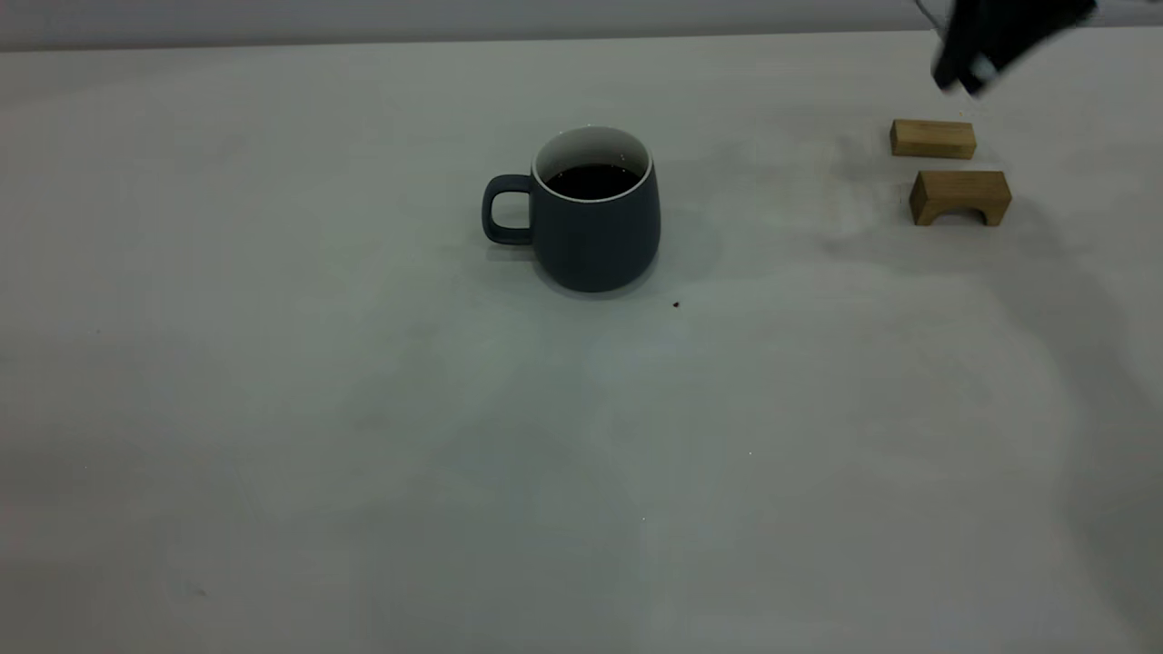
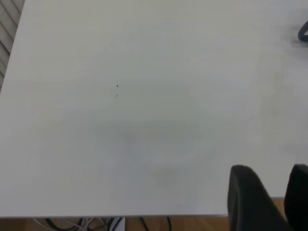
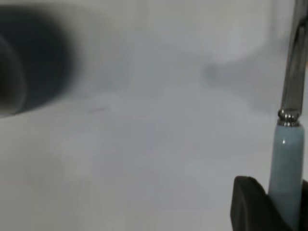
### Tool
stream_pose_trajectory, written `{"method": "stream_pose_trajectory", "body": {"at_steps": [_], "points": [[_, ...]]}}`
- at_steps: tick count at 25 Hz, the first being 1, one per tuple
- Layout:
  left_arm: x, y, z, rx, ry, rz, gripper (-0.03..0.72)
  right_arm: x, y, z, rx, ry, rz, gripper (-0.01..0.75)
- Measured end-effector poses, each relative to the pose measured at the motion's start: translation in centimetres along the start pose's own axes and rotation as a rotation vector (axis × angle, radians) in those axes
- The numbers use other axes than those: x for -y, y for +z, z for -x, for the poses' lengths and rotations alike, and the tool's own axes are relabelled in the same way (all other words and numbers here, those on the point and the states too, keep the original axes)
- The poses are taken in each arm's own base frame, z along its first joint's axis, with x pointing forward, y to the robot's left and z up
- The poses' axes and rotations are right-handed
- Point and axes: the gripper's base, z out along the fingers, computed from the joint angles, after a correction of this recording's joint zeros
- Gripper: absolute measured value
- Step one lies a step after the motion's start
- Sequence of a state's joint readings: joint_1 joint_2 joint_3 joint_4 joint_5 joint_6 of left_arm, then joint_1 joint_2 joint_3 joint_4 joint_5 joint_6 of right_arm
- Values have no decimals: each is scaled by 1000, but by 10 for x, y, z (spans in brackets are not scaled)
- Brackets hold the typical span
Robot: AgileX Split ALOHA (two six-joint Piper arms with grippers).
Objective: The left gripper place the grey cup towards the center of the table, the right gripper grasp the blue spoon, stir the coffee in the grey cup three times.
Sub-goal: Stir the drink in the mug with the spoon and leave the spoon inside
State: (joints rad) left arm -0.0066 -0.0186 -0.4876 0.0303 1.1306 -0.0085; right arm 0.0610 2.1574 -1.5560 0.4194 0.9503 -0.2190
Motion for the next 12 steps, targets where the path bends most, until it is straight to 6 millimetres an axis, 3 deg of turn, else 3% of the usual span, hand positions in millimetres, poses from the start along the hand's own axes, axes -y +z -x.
{"method": "stream_pose_trajectory", "body": {"at_steps": [4,12], "points": [[0,0,0,0,0,0,262,-30,-22,-2,-9,126,255,134],[0,0,0,0,0,0,262,-99,-29,-4,-82,279,685,134]]}}
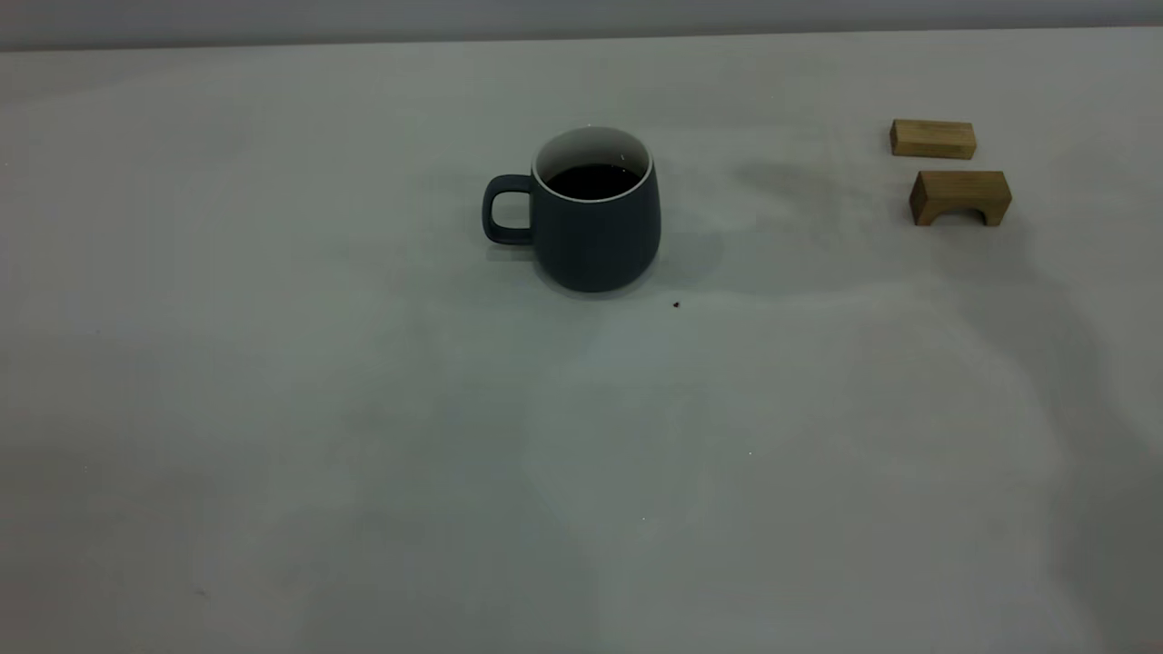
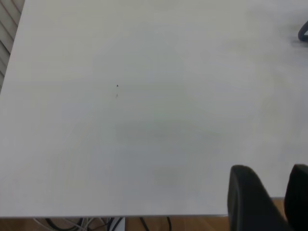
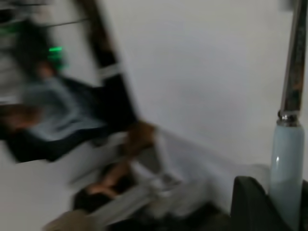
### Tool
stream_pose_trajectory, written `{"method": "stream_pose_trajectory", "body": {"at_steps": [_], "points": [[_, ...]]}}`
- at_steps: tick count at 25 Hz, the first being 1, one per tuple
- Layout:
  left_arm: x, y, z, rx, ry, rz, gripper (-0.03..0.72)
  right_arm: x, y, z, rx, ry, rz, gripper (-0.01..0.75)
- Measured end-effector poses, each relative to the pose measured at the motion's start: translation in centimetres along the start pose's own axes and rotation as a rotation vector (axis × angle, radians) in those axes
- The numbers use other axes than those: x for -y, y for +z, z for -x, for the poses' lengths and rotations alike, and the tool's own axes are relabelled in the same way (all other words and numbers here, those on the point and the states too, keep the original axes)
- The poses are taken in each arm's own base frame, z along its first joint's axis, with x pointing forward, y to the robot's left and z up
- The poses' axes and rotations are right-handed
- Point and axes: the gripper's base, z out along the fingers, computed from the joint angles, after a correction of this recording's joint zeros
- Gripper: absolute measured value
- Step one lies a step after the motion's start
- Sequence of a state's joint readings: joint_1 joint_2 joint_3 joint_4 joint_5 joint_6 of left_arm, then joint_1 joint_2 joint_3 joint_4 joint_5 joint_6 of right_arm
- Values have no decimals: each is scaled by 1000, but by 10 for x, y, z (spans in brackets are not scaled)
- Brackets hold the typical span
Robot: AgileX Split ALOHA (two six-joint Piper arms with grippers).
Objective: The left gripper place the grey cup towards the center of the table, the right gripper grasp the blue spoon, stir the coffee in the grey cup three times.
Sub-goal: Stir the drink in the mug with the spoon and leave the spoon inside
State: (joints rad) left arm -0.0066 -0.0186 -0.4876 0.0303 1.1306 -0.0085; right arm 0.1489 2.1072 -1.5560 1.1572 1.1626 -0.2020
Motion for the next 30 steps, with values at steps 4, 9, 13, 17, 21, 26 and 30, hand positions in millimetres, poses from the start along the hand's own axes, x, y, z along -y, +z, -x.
{"method": "stream_pose_trajectory", "body": {"at_steps": [4,9,13,17,21,26,30], "points": [[0,0,0,0,0,0,262,-15,16,-7,-17,193,59,134],[0,0,0,0,0,0,262,-29,39,-18,-45,537,74,134],[0,0,0,0,0,0,262,-36,52,-26,-68,720,67,134],[0,0,0,0,0,0,262,-37,61,-28,-96,864,77,134],[0,0,0,0,0,0,262,-28,70,-24,-135,991,101,134],[0,0,0,0,0,0,262,-9,88,-14,-194,1127,161,134],[0,0,0,0,0,0,262,13,100,-5,-202,1219,191,134]]}}
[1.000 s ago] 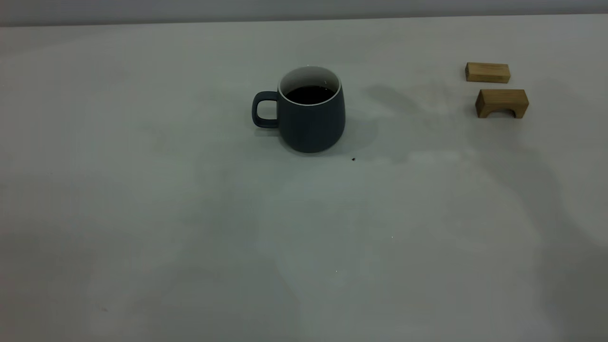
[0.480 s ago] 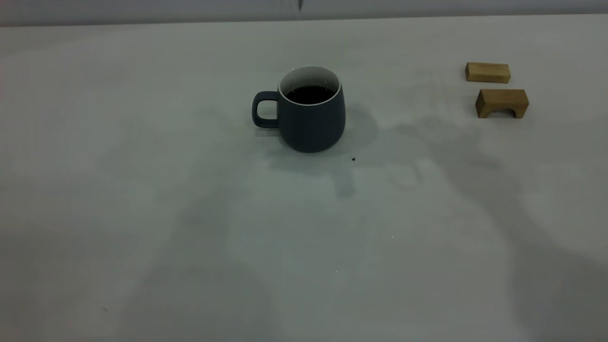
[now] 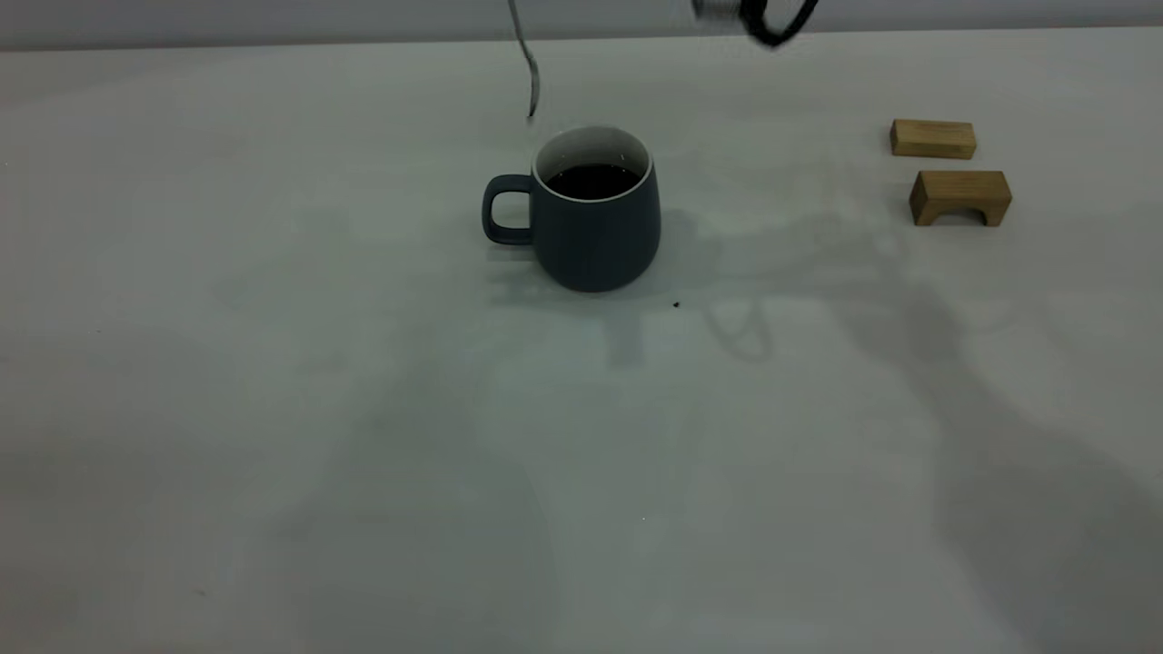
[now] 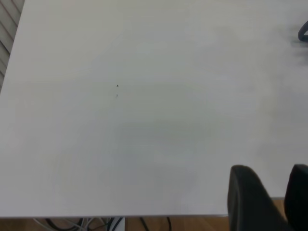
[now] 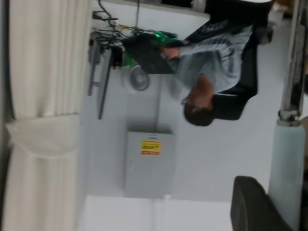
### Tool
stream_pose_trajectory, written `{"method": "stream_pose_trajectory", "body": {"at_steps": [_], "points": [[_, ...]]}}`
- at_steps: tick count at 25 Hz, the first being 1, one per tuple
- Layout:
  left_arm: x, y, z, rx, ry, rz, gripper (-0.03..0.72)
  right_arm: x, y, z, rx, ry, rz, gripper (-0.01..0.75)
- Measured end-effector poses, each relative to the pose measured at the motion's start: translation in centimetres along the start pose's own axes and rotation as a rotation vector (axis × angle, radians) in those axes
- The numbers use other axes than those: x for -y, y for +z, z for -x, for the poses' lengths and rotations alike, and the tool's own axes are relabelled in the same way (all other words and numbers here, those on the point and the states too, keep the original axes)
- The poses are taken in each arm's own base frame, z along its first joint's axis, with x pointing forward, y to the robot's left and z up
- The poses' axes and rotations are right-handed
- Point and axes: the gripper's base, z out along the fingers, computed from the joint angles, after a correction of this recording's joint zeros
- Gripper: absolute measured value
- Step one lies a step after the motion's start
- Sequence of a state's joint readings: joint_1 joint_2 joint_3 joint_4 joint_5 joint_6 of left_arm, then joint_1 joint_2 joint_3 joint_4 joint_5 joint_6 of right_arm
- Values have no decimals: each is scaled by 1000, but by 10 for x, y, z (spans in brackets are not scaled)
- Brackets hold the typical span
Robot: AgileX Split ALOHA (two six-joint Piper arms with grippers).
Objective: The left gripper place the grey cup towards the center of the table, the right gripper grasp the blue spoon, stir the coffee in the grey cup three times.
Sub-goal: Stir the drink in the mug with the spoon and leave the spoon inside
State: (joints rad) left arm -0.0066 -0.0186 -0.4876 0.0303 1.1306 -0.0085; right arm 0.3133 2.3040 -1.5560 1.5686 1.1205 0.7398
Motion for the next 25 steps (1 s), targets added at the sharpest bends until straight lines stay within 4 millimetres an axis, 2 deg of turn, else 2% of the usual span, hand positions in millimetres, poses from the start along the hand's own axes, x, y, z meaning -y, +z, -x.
{"method": "stream_pose_trajectory", "body": {"at_steps": [5,9,14,25], "points": [[0,0,0,0,0,0,262,-3,-6,37,23,78,34,134],[0,0,0,0,0,0,262,-7,-15,57,33,65,72,134],[0,0,0,0,0,0,262,-16,-13,73,25,-10,102,134],[0,0,0,0,0,0,262,-7,-5,102,19,43,81,134]]}}
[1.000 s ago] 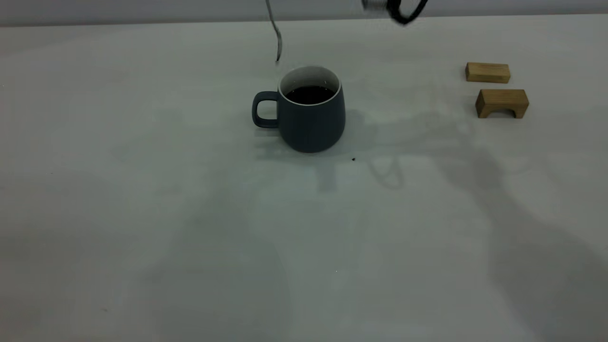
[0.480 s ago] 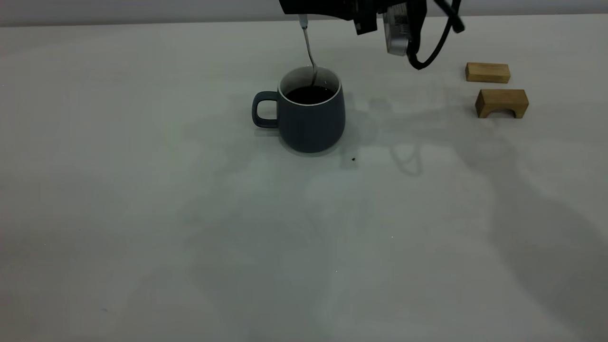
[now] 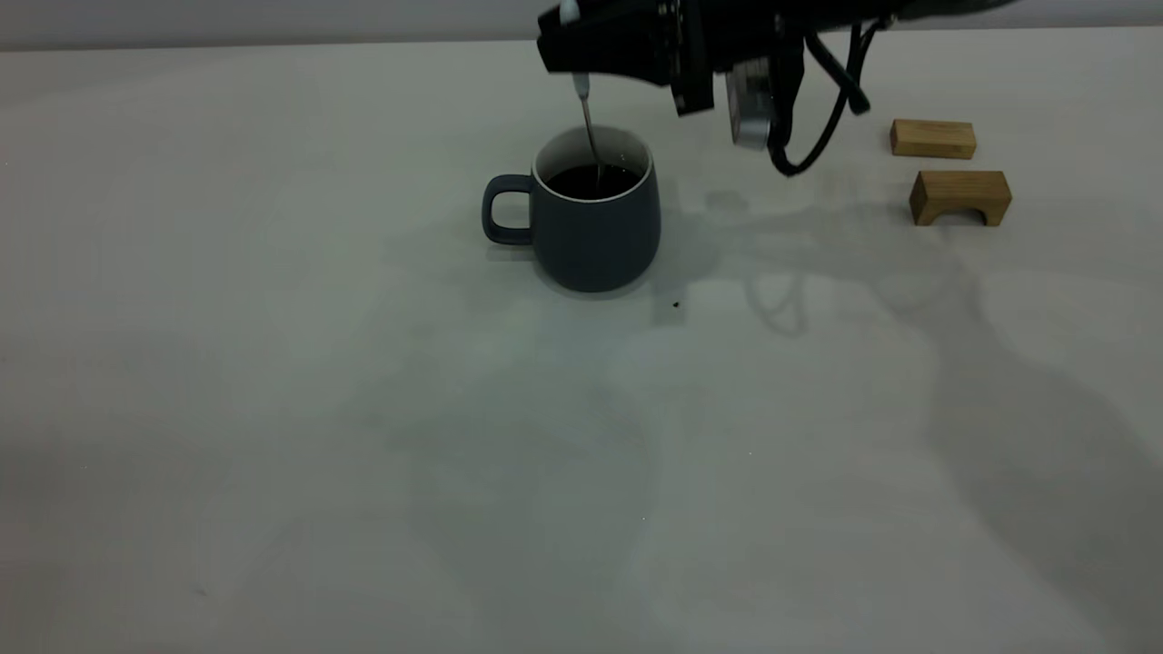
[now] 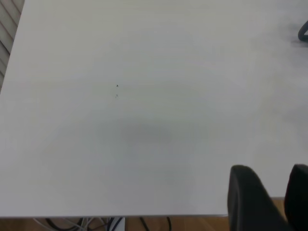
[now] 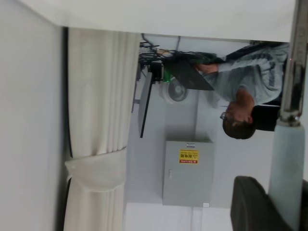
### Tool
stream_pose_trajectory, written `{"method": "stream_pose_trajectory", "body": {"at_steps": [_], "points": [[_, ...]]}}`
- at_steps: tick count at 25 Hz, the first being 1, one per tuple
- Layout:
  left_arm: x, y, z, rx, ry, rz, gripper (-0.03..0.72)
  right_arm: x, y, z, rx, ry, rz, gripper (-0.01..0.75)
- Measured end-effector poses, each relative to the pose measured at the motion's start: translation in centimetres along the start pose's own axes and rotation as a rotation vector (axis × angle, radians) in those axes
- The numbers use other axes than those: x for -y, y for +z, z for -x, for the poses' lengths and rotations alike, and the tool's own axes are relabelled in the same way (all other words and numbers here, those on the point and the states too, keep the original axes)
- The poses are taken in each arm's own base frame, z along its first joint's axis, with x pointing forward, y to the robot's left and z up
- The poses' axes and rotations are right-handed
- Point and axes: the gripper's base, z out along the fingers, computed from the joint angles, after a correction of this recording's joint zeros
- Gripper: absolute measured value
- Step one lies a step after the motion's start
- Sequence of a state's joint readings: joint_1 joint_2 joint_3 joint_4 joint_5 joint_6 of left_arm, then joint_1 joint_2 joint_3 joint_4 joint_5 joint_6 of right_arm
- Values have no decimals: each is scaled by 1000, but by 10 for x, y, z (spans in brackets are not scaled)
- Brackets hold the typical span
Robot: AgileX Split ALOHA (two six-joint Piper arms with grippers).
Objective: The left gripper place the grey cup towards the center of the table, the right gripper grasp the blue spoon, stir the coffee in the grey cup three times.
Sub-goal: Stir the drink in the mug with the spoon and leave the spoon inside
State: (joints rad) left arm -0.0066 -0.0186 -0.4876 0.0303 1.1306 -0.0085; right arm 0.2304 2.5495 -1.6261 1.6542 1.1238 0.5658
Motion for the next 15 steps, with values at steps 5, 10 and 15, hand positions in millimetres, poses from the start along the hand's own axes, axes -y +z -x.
{"method": "stream_pose_trajectory", "body": {"at_steps": [5,10,15], "points": [[0,0,0,0,0,0,262,0,1,5,23,-70,10,134],[0,0,0,0,0,0,262,-3,0,11,81,-149,34,134],[0,0,0,0,0,0,262,-3,-6,16,111,-96,13,134]]}}
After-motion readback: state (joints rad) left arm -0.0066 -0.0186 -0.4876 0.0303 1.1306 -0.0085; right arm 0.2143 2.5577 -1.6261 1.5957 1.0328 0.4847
